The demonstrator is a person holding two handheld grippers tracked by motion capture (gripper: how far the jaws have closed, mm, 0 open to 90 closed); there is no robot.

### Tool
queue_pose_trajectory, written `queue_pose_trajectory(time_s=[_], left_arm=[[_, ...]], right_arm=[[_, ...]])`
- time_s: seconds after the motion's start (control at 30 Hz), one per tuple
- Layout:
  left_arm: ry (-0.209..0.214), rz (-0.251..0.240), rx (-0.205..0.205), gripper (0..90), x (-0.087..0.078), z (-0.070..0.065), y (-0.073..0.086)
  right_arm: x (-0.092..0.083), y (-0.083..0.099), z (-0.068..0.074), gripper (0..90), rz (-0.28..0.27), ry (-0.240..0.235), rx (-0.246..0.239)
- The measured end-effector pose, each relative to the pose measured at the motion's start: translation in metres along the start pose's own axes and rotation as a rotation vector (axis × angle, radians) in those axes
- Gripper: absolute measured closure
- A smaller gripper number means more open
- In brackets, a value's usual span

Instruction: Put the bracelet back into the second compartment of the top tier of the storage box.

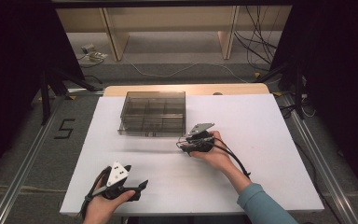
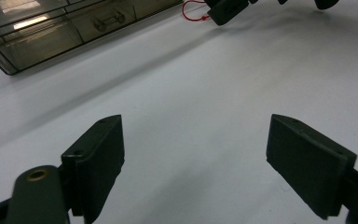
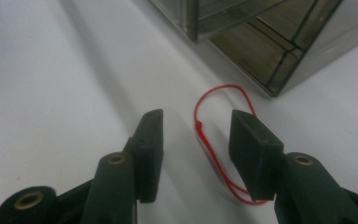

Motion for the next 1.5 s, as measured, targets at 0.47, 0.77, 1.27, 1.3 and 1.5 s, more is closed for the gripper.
queue_pose_trajectory(time_s=[0.47,0.77,1.27,1.3,1.5], left_arm=[[0.015,-0.008,-0.008,19.5,0.000,0.000,0.000],[0.015,-0.027,-0.020,19.8,-0.001,0.001,0.000],[0.003,-0.039,-0.024,19.8,-0.003,0.003,-0.001],[0.002,-0.040,-0.025,19.8,-0.003,0.003,-0.001],[-0.002,-0.042,-0.024,19.8,-0.004,0.003,-0.001]], right_arm=[[0.008,-0.006,0.002,78.2,-0.002,0.002,0.005],[0.007,-0.006,0.000,87.2,0.002,-0.025,0.060],[-0.012,0.000,-0.002,87.3,-0.032,-0.016,0.059],[-0.014,0.000,-0.001,87.3,-0.031,-0.020,0.060],[-0.019,0.004,0.004,87.3,-0.033,-0.032,0.055]])
Point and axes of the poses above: each handheld gripper's, and its own axes: x roughly forward along the jaws, y roughly out of its underside, z roughly to its left, the point moved 2 cm from there along x, roughly forward along the jaws, and after that the axes turned 15 degrees about z, right-handed, at the moved point
